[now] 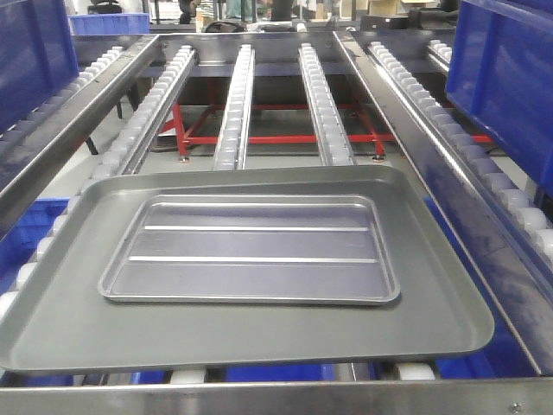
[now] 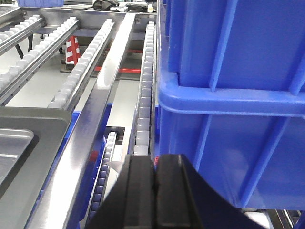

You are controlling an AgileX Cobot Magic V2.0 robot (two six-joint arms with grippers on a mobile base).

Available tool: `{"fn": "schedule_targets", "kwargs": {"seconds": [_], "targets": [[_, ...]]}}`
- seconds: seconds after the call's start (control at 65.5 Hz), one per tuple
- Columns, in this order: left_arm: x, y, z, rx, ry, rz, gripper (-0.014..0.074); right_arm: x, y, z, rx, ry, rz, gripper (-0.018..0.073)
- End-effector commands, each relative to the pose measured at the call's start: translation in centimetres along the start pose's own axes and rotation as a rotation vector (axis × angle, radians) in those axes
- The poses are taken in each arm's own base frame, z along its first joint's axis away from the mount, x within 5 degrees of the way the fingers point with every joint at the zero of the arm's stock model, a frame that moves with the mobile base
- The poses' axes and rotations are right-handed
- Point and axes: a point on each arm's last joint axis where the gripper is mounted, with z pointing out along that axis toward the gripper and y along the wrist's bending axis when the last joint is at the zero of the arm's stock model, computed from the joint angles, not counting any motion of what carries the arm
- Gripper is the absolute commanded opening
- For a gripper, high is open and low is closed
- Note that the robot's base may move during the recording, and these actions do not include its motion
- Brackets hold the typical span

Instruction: Grab silver tray and place in blue box

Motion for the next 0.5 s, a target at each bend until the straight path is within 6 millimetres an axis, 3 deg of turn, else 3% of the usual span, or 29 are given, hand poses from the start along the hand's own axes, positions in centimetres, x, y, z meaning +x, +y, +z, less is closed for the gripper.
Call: {"fn": "schedule_targets", "kwargs": {"seconds": [0.0, 0.489], "targets": [[-0.96, -0.01, -0.2, 0.0, -0.107, -0.008, -0.0094, -0.81, -0.06, -0.18, 0.01, -0.105, -0.01, 0.0053], [-1.03, 0.0, -0.2, 0.0, -0.115, -0.01, -0.0094, -0.94, -0.07, -0.2, 0.011, -0.119, -0.011, 0.0053]]}}
